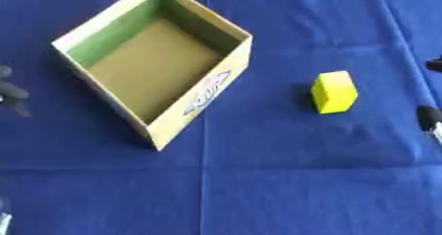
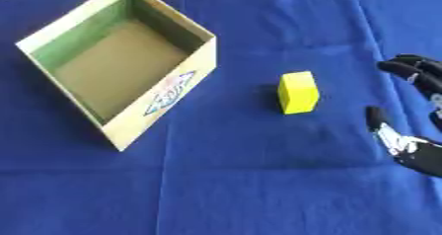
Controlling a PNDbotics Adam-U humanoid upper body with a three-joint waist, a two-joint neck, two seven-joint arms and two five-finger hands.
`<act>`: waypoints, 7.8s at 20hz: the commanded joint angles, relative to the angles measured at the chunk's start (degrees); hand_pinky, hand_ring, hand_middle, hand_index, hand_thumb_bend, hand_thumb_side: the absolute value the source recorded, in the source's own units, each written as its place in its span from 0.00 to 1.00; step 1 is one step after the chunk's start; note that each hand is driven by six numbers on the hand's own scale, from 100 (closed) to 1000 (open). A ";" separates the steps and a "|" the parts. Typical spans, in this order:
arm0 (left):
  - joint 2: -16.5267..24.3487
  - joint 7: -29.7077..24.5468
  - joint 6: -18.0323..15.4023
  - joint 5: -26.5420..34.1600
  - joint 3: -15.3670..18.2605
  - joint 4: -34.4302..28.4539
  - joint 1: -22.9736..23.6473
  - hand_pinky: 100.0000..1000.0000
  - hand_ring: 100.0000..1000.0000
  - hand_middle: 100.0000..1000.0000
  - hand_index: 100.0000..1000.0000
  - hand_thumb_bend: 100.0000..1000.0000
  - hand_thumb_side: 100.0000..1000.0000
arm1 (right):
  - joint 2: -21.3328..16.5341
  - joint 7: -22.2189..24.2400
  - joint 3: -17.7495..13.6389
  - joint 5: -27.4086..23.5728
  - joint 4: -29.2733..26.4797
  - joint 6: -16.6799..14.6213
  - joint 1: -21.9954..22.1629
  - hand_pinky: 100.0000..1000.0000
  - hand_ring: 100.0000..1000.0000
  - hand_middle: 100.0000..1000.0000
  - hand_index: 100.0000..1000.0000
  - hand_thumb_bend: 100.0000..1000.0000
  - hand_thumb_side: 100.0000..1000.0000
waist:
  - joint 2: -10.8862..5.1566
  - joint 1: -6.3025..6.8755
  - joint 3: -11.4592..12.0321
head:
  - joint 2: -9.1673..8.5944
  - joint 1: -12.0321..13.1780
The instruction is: Pick up objects on the table and place them in the box.
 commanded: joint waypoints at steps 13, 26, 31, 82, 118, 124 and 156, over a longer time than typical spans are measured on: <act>1.89 -0.99 0.59 0.57 -0.26 -0.76 0.42 0.21 0.40 0.51 0.64 0.00 0.88 | -17.20 16.57 -0.17 -8.76 -0.88 3.99 -5.51 0.88 0.92 0.85 0.97 0.25 0.83 | -2.81 -0.62 0.30 | 2.40 -2.43; 1.83 -1.81 1.02 0.64 -0.87 -0.76 1.11 0.21 0.40 0.51 0.64 0.00 0.88 | -21.96 33.04 3.60 -14.68 -0.88 12.61 -14.33 0.87 0.92 0.85 0.98 0.50 0.59 | -2.81 -1.21 1.69 | 1.65 -4.27; 1.66 -2.30 1.15 0.85 -1.18 -0.76 1.01 0.21 0.40 0.51 0.63 0.00 0.88 | -21.17 36.14 5.62 -15.92 -0.66 15.29 -18.45 0.86 0.93 0.84 0.98 0.50 0.58 | -2.57 -1.23 2.43 | 1.08 -5.14; 0.32 -3.98 1.03 0.74 -1.50 -0.76 -1.23 0.21 0.39 0.50 0.62 0.00 0.90 | -13.11 45.62 14.26 -6.40 17.22 8.21 -29.75 0.81 0.90 0.73 0.88 0.51 0.44 | 3.02 -3.11 7.37 | -2.53 -10.24; -0.49 -4.86 1.36 0.83 -1.46 -0.76 -1.61 0.22 0.39 0.50 0.62 0.00 0.91 | -12.74 28.30 14.45 -6.27 13.85 15.97 -25.42 0.56 0.56 0.36 0.49 0.09 0.31 | 3.53 -3.62 8.09 | -2.49 -10.22; -0.46 -4.89 1.55 0.73 -1.39 -0.76 -1.49 0.22 0.39 0.50 0.62 0.00 0.91 | -13.41 25.92 13.76 -10.11 12.46 17.42 -25.21 0.53 0.54 0.31 0.45 0.00 0.32 | 3.08 -3.61 7.86 | -2.48 -9.92; 0.14 -5.36 2.64 1.24 -1.65 -0.76 -0.78 0.23 0.40 0.50 0.62 0.00 0.91 | -17.54 17.94 7.45 -23.92 2.93 20.88 -30.48 0.49 0.52 0.26 0.38 0.00 0.38 | -0.90 -5.86 9.84 | -2.04 -12.47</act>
